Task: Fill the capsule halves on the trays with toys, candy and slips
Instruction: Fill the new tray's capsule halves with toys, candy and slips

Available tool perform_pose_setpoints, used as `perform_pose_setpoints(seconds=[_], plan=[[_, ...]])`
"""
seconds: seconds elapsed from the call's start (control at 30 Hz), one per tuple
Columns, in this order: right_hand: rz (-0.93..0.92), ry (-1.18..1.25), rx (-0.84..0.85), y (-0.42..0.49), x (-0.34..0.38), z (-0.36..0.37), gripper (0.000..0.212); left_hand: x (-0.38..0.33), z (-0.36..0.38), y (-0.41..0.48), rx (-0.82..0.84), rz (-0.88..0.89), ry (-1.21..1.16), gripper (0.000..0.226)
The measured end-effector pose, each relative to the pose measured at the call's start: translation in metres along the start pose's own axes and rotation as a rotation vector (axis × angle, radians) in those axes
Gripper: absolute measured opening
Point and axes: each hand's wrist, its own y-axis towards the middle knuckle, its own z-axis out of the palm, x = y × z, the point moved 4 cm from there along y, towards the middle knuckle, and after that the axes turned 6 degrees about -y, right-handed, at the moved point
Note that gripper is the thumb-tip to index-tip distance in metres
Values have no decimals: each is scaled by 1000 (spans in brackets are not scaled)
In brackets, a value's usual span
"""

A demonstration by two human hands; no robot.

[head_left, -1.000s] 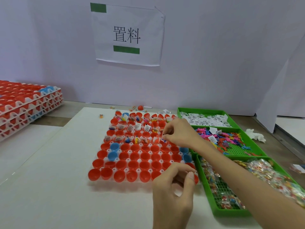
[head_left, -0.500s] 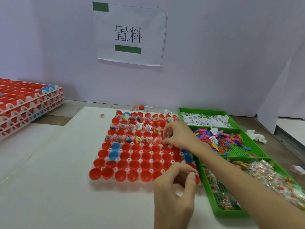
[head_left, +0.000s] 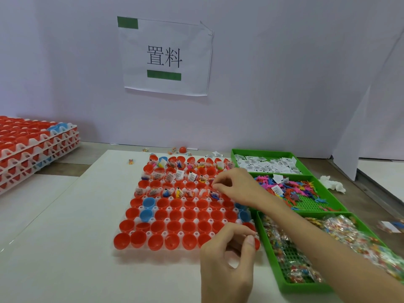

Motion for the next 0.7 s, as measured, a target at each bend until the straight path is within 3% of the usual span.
perform_pose_setpoints(seconds=[0.13, 0.23, 0.43, 0.7], plan=[[99, 74, -238, 7, -29, -34, 10, 0, 0, -1, 1, -4, -1, 12], [260, -11, -353, 13, -71, -55, 13, 0, 0, -1, 6, -9, -5, 12], [576, -246, -181, 15, -148, -63, 26, 0, 1, 0, 8, 4, -1, 12], [678, -196, -146, 22, -164, -55, 18, 3, 1, 0, 15, 1, 2, 14]])
